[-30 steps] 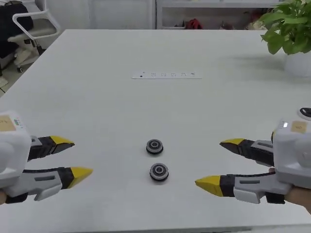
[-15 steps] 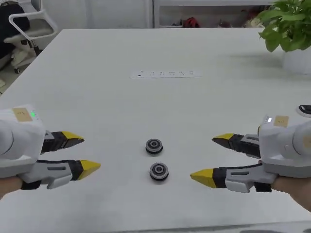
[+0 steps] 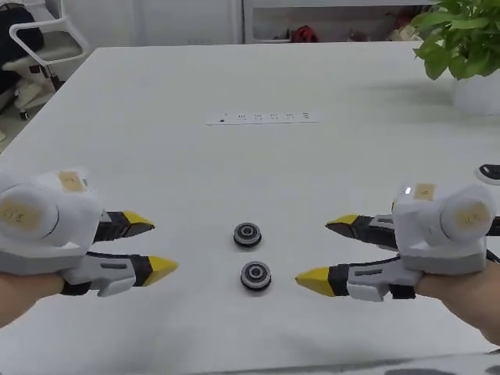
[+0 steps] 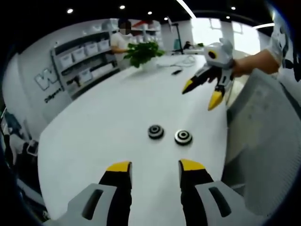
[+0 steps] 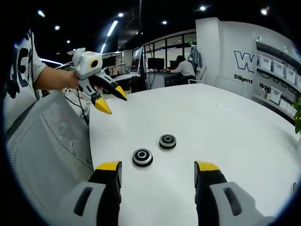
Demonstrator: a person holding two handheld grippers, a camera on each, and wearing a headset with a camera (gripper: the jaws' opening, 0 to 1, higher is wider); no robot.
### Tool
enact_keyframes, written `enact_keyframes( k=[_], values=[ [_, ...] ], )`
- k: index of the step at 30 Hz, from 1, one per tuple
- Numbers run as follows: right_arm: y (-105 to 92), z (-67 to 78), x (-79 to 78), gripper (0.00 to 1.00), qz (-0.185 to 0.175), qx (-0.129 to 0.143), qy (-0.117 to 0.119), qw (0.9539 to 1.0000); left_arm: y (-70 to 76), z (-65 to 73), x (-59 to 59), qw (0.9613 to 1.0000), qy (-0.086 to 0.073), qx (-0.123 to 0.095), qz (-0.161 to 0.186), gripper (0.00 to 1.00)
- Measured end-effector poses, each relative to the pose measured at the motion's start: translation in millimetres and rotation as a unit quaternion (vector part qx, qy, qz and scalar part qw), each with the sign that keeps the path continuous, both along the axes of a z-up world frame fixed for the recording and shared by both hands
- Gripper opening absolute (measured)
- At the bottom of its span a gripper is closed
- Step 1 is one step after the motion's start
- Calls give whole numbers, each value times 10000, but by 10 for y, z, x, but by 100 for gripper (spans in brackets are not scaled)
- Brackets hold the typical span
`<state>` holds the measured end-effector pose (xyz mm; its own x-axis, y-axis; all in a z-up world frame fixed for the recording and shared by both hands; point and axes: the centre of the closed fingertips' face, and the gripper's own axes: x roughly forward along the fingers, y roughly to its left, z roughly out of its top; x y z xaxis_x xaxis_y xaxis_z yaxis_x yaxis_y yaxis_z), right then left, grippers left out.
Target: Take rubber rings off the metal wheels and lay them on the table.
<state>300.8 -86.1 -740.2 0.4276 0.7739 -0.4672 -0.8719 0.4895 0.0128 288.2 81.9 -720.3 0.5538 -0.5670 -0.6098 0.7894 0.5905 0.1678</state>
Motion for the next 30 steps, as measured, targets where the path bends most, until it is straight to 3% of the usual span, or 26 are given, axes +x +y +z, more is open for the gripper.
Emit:
enact_keyframes(
  k=[20,30],
  values=[
    [282,-173,110,56,556,-247,64,9981,-302,-174,191,9994,147,74,-298,40],
    [471,-222,158,55,859,-364,52,9956,-529,-241,253,9986,205,48,-476,40]
  ],
)
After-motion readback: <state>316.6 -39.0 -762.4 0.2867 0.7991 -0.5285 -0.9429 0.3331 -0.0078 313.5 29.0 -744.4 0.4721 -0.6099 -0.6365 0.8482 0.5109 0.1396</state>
